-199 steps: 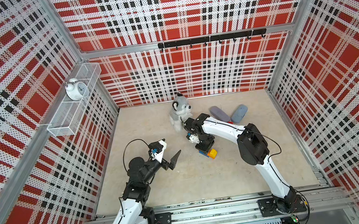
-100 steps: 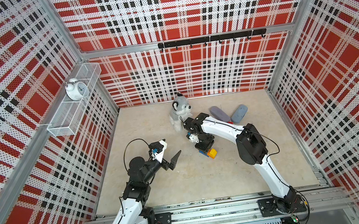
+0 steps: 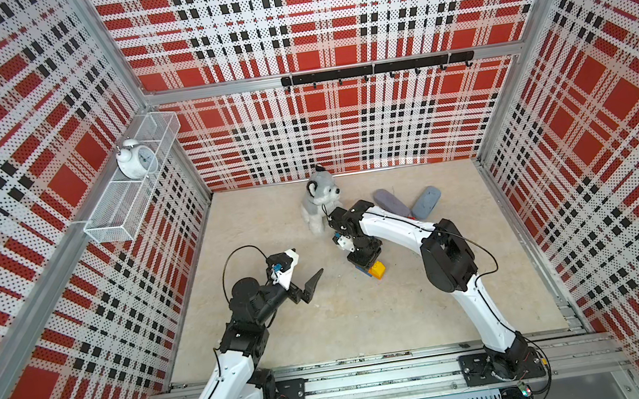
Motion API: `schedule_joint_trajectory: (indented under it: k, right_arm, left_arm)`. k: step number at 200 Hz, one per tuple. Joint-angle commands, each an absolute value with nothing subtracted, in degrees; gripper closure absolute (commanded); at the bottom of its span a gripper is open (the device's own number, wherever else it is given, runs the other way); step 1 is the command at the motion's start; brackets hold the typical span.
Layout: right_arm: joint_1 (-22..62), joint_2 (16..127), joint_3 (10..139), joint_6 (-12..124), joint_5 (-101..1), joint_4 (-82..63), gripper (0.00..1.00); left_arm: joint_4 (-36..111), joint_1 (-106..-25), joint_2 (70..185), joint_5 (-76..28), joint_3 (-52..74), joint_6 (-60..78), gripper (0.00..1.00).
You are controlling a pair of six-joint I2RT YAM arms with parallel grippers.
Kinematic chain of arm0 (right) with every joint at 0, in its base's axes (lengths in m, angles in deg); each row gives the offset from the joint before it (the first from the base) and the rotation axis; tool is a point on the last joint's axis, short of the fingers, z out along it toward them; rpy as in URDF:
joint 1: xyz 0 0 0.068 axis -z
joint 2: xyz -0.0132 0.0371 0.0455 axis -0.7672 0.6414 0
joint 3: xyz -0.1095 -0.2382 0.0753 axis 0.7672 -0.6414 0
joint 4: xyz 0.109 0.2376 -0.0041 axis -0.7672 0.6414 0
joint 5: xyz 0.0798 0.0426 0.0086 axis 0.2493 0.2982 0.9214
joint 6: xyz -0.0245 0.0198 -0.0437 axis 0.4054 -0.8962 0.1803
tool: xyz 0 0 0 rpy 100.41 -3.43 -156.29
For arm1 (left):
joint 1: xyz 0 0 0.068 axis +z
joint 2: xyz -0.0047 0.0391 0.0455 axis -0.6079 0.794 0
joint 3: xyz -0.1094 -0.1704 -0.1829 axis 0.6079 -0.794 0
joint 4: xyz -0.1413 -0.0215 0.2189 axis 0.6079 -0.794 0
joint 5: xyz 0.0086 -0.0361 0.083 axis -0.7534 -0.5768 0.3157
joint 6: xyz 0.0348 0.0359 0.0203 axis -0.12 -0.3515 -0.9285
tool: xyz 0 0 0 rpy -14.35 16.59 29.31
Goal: Assemble a fork with lego
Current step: Assemble the lego brick with the lego brick.
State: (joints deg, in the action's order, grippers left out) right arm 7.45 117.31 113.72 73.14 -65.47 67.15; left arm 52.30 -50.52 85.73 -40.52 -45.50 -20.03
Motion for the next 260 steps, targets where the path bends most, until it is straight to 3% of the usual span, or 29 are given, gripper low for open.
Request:
schedule_joint_trajectory:
  k: [1,120,192,260]
  right_arm:
    - [8.27,124.44,110.38,72.48,-66.69,60.86,0.77]
    - [7.12,129.02,101.87,74.29,-66.74,58.35,0.81]
    - [6.97,108.85,99.58,77.90,-63.79,58.50,0.80]
    - [4.49,108.87,93.88,81.18,-64.37,58.81,0.79]
  left_arm:
    - [52.26,-50.18,85.88,-41.64,-45.25,-20.50,0.02]
    - [51.91,-50.13,85.83,-41.36,-45.26,-20.61,0.02]
    - [51.86,-50.08,85.62,-41.62,-45.29,-20.66,0.02]
    - [51.73,-50.08,85.54,-41.68,-45.31,-20.88,0.02]
